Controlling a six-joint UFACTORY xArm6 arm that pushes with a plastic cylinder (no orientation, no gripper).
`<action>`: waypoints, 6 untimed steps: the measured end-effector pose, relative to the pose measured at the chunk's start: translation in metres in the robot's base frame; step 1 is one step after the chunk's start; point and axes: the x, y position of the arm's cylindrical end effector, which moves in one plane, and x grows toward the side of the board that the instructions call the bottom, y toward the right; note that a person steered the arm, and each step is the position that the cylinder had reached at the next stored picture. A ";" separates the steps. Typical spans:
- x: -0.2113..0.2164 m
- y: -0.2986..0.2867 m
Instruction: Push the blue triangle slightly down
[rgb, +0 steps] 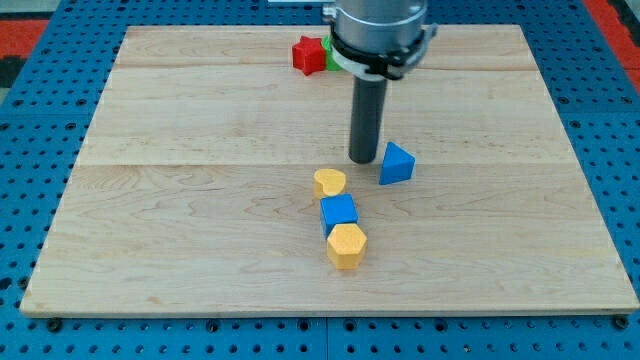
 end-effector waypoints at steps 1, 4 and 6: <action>-0.014 0.020; 0.042 0.046; 0.062 0.061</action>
